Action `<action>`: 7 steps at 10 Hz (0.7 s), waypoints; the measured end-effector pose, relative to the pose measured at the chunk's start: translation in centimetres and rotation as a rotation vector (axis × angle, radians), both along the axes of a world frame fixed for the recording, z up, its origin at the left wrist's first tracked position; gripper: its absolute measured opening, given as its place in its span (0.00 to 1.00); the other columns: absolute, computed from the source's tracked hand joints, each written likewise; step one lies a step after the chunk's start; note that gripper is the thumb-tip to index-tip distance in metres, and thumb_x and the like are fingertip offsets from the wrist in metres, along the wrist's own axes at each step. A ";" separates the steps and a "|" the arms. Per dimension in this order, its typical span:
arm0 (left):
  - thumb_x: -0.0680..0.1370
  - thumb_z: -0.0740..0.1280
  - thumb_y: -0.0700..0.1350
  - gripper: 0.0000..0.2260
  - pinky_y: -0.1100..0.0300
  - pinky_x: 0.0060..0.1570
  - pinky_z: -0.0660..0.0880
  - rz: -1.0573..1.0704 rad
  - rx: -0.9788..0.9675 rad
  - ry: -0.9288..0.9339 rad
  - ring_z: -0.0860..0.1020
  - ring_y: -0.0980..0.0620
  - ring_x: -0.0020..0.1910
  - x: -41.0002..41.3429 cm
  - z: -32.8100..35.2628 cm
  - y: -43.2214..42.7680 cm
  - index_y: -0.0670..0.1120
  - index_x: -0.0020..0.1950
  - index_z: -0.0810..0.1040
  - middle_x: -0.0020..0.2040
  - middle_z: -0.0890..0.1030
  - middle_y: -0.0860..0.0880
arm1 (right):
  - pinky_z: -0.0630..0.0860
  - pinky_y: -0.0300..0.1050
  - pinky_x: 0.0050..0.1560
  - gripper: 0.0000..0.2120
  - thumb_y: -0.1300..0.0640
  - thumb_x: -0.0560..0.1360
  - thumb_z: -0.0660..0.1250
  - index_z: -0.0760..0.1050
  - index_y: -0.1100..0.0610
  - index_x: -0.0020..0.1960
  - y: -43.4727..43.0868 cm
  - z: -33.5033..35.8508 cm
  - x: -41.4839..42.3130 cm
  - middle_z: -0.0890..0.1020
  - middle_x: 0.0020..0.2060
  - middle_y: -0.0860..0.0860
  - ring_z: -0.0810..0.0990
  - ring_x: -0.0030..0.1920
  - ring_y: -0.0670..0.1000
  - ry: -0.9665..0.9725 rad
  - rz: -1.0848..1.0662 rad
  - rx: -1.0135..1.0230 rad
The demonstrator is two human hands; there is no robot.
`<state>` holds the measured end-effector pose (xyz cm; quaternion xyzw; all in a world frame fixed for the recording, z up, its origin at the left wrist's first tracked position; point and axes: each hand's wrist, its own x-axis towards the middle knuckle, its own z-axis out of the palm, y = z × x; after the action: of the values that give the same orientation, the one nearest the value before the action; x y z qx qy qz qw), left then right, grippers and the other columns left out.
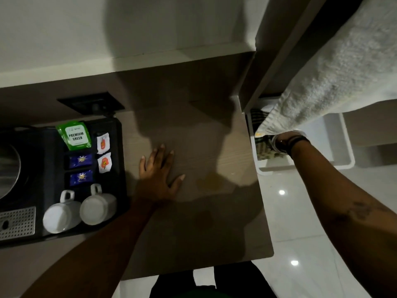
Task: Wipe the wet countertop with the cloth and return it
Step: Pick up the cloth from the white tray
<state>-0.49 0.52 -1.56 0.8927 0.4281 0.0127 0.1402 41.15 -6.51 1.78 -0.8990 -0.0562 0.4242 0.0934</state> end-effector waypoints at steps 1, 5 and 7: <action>0.80 0.59 0.66 0.35 0.34 0.76 0.55 -0.008 0.020 0.007 0.61 0.37 0.80 0.0 0.0 -0.1 0.47 0.81 0.68 0.83 0.62 0.41 | 0.71 0.43 0.53 0.16 0.63 0.82 0.61 0.71 0.61 0.69 -0.5 3.7 -1.4 0.73 0.69 0.57 0.71 0.72 0.58 -0.097 0.092 0.039; 0.77 0.55 0.64 0.35 0.35 0.72 0.64 -0.040 -0.084 0.055 0.69 0.34 0.75 -0.5 2.9 -0.7 0.42 0.74 0.76 0.77 0.71 0.35 | 0.79 0.50 0.49 0.12 0.58 0.73 0.70 0.79 0.60 0.55 -11.4 10.6 -16.5 0.82 0.53 0.60 0.82 0.50 0.62 -0.621 0.054 0.194; 0.80 0.58 0.57 0.27 0.38 0.75 0.63 -0.097 -0.025 -0.201 0.69 0.37 0.76 -6.2 4.3 -5.4 0.43 0.73 0.76 0.79 0.70 0.37 | 0.79 0.46 0.55 0.23 0.46 0.72 0.72 0.75 0.51 0.65 -11.5 7.4 -33.1 0.75 0.60 0.52 0.82 0.55 0.56 -0.359 0.411 0.276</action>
<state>-6.66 -4.92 2.75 0.9048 0.3682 0.0897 0.1941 8.09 -17.98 9.21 -0.9082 -0.3098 0.2567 0.1155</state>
